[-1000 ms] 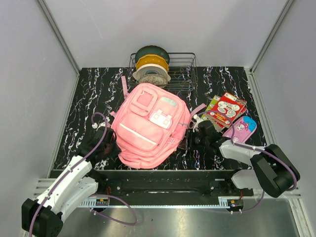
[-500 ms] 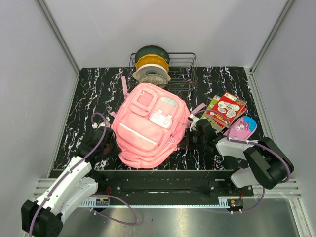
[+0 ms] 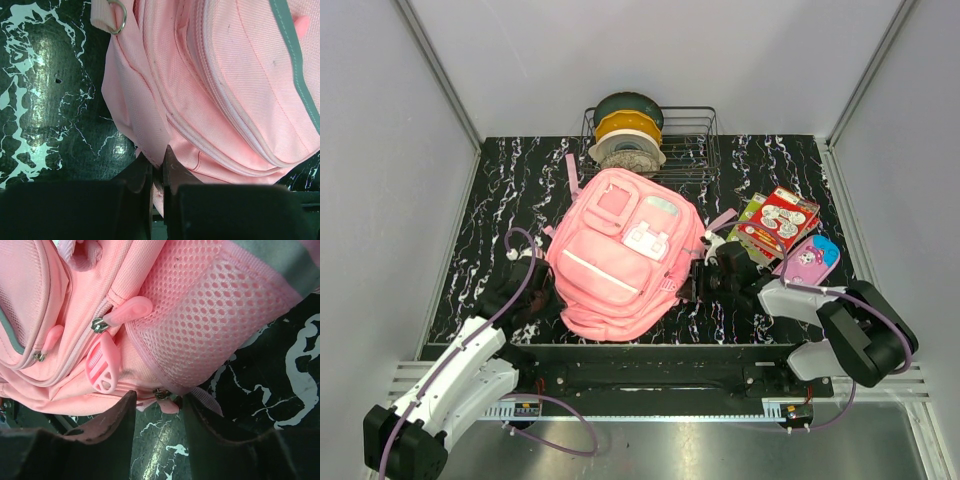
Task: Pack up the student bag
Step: Unzip the student bag at the center of the board.
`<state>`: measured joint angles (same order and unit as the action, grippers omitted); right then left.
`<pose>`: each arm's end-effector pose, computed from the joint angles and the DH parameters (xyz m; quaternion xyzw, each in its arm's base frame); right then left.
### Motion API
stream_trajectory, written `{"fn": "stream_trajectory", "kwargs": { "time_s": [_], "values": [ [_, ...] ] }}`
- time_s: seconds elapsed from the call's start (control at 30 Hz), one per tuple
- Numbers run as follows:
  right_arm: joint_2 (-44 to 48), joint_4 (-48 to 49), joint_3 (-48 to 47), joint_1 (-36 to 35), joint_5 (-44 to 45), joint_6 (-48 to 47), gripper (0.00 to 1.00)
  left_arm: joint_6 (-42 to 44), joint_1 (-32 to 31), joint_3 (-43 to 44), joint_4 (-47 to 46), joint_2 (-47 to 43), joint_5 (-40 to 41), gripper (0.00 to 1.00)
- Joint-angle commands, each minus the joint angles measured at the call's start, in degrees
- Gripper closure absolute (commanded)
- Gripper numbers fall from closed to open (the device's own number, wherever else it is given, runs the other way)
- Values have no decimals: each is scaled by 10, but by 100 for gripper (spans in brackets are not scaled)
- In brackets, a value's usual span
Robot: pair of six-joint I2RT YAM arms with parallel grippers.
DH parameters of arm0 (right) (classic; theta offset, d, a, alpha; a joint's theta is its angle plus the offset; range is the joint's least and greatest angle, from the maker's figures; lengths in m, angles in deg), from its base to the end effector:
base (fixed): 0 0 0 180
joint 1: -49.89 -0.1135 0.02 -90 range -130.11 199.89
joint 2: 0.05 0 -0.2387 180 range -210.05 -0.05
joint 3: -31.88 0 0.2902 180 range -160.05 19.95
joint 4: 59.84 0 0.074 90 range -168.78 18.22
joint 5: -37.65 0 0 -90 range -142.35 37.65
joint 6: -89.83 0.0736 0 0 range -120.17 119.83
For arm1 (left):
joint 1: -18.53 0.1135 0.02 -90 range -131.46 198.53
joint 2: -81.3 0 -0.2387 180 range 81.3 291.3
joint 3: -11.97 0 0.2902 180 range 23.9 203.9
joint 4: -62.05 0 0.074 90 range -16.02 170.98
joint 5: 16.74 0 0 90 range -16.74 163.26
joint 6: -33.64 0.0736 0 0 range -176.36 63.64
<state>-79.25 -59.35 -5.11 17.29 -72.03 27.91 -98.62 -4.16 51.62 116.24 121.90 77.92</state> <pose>0.2370 0.1810 0.0576 -0.1053 0.8957 0.3381 0.2690 0.1990 -0.0767 0.1431 -0.1740 0.9374 -0.1280 0.2733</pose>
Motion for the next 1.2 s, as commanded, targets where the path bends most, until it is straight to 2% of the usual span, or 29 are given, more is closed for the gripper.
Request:
{"fn": "stream_trajectory", "kwargs": {
  "time_s": [0.0, 0.1, 0.3, 0.4, 0.53, 0.6, 0.63, 0.67, 0.7, 0.8, 0.9, 0.97, 1.03, 1.1, 1.13, 1.17],
  "values": [
    [15, -30, -18, -10, 36, -21, 56, -2, 5, 19, -142, -8, -3, 100],
    [12, -59, -36, -39, 66, -30, 62, -2, 5, 16, -142, -8, -4, 100],
    [2, -78, -45, -66, 125, -26, 67, -3, 5, 15, -144, -11, -2, 100],
    [2, -81, -47, -69, 131, -24, 78, -4, 5, 14, -142, -14, -3, 100],
    [8, -93, -49, -71, 115, -21, 100, -3, 5, 14, -140, -16, 2, 100],
    [16, -106, -53, -71, 113, -17, 100, -2, 5, 14, -140, -16, 3, 100],
    [19, -110, -54, -71, 112, -15, 94, -2, 5, 12, -140, -16, 3, 100],
    [21, -121, -56, -71, 112, -17, 72, -3, 5, 12, -139, -17, 3, 100],
    [22, -122, -58, -71, 116, -15, 63, -3, 5, 13, -140, -18, 4, 100],
    [24, -139, -58, -71, 112, -11, 56, -1, 5, 13, -139, -17, 5, 99],
    [22, -140, -60, -73, 119, -9, 56, -1, 5, 14, -139, -18, 3, 99],
    [14, -146, -62, -75, 125, -7, 63, 0, 5, 14, -140, -17, 3, 99],
    [12, -152, -63, -80, 135, 0, 65, -1, 5, 12, -138, -20, 3, 99],
    [9, -145, -58, -85, 131, 1, 83, -2, 5, 12, -137, -23, 5, 99],
    [5, -141, -53, -86, 129, 7, 87, -3, 5, 11, -138, -24, 6, 99],
    [3, -140, -52, -86, 129, 10, 86, -5, 5, 10, -139, -25, 8, 99]
  ]
}}
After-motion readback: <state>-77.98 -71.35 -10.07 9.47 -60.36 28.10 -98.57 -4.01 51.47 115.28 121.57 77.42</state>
